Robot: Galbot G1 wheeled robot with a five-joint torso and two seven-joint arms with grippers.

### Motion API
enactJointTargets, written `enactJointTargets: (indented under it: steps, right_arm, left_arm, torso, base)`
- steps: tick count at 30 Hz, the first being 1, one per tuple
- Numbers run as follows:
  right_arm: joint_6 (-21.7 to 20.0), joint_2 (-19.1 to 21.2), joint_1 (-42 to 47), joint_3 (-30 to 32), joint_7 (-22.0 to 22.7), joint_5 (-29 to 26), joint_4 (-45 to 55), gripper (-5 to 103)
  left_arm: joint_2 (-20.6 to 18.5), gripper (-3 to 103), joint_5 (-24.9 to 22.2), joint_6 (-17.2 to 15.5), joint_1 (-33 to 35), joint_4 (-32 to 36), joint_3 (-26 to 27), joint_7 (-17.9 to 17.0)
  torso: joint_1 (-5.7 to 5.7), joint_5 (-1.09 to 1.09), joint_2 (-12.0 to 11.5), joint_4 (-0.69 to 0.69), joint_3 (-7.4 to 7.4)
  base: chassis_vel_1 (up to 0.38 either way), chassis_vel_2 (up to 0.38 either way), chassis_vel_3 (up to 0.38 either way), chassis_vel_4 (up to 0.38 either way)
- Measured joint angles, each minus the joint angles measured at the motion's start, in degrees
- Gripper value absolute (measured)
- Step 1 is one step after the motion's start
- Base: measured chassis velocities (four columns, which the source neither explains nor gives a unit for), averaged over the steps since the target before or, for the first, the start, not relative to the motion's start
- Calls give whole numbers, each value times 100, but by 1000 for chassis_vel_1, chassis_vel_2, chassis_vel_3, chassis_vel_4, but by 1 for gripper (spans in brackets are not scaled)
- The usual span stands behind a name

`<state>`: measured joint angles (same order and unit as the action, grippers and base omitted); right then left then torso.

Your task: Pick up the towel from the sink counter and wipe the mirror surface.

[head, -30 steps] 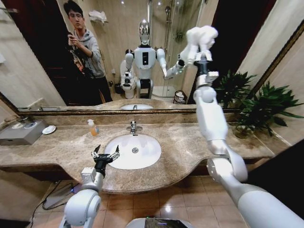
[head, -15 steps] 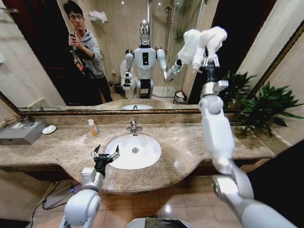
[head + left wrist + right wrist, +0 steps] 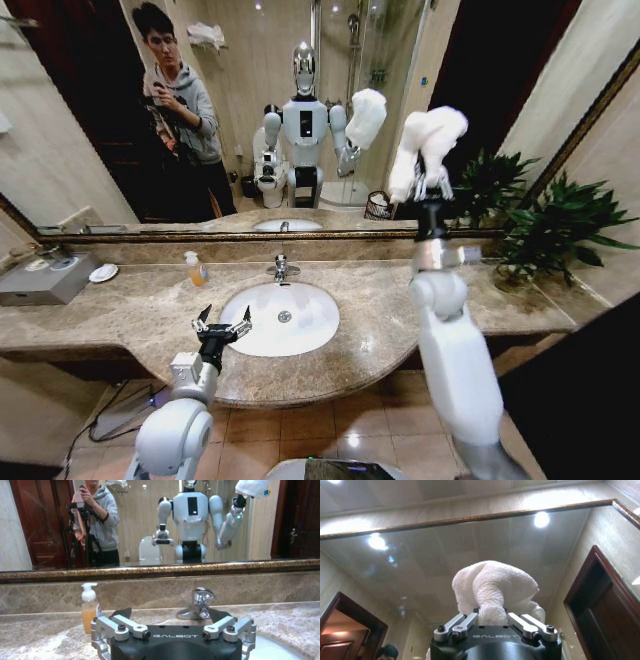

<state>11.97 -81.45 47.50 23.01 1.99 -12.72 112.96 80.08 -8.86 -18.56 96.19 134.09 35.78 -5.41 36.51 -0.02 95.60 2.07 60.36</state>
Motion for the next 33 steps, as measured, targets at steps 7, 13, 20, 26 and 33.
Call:
enactJointTargets:
  steps: [7,13,20,26,33]
  right_arm:
    - [1,-34,-97,-51,0,87,-34,13]
    - [40,-29,-76,-48,-2,117,-66,13]
    - [69,-41,-66,-51,-7,117,-99,13]
    - [100,-41,-54,-50,-7,90,-109,13]
    - [208,-63,-185,-90,-21,160,-224,13]
  left_arm:
    - [0,100,0,0,0,0,0,0]
    - [0,100,0,0,-1,0,0,0]
    - [0,100,-1,0,0,0,0,0]
    - [0,100,0,0,0,0,1,0]
    - [-2,100,0,0,-1,0,3,-2]
  torso:
    - [2,1,0,-2,1]
    - [1,2,0,-5,1]
    - [2,0,0,1,1]
    - [0,1,0,-4,1]
    - [1,-1,-1,-1,1]
  base:
    - [0,0,0,0]
    - [17,21,-20,-50]
    - [139,137,-78,-160]
    - [207,234,-210,-221]
    - [180,197,-166,-177]
